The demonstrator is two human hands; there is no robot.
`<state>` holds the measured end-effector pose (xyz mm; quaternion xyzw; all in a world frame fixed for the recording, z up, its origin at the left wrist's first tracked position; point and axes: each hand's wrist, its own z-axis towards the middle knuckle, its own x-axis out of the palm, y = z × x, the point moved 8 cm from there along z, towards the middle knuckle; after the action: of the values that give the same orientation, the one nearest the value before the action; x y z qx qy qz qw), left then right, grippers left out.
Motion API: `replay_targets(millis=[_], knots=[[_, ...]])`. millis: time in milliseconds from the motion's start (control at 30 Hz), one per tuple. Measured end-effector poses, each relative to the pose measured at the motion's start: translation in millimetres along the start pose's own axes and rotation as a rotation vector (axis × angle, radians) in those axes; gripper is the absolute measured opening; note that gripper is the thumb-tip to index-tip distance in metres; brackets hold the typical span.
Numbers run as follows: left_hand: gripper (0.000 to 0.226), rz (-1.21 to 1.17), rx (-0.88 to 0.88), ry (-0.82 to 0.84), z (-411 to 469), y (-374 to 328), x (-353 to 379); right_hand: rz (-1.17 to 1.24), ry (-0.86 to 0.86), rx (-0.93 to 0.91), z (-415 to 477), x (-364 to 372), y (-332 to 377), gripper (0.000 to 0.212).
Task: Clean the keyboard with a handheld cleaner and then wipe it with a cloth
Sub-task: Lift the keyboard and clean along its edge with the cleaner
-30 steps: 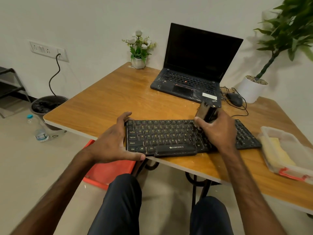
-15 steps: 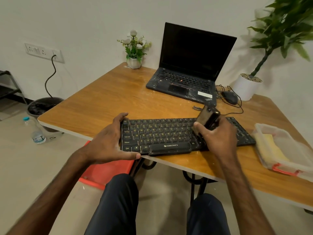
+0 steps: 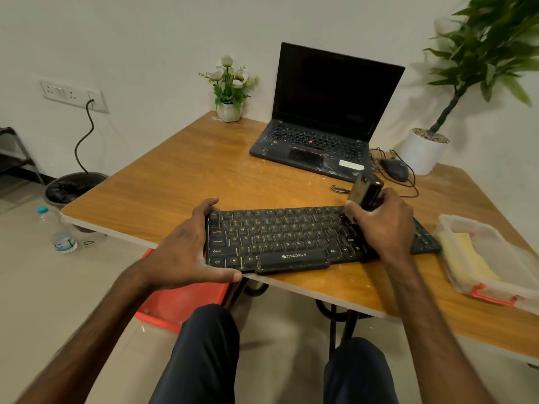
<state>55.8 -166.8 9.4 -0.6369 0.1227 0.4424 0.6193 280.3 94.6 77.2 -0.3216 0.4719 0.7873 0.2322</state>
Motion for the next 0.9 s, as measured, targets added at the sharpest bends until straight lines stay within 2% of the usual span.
replay_targets(millis=[100, 233, 367, 433, 533, 633, 700, 800, 833, 900], knots=[[0.147, -0.013, 0.011, 0.006, 1.0, -1.3, -0.1, 0.061, 0.067, -0.065, -8.6, 28.4, 31.9, 0.053], [0.145, -0.044, 0.016, -0.001, -0.5, -1.6, -0.8, 0.162, 0.228, -0.258, -64.7, 78.5, 112.6, 0.047], [0.133, -0.055, 0.044, -0.006, -0.4, -4.2, -1.6, 0.196, 0.308, -0.427, -109.5, 101.1, 166.8, 0.042], [0.137, -0.066, 0.044, -0.005, -0.9, -3.0, -2.1, 0.131, 0.295, -0.445, -98.3, 103.4, 165.1, 0.044], [0.144, -0.073, 0.035, -0.006, -0.9, 0.2, -1.7, 0.076, 0.237, -0.306, -56.8, 98.3, 137.4, 0.049], [0.143, -0.068, 0.040, -0.015, -0.9, 0.3, -1.4, 0.140, 0.256, -0.252, -55.9, 94.6, 137.6, 0.048], [0.135, -0.055, 0.049, -0.031, -2.0, -4.0, -3.4, 0.192, 0.322, -0.325, -88.0, 95.5, 156.0, 0.042], [0.102, -0.003, 0.075, -0.020, -1.2, -8.6, -2.0, 0.220, 0.379, -0.428, -134.2, 84.8, 164.2, 0.039], [0.107, -0.007, 0.078, -0.016, -1.3, -7.5, -1.6, 0.222, 0.382, -0.443, -139.9, 78.6, 157.6, 0.039], [0.134, -0.056, 0.060, -0.019, -1.7, -3.3, -3.1, 0.238, 0.388, -0.412, -135.7, 63.9, 133.7, 0.041]])
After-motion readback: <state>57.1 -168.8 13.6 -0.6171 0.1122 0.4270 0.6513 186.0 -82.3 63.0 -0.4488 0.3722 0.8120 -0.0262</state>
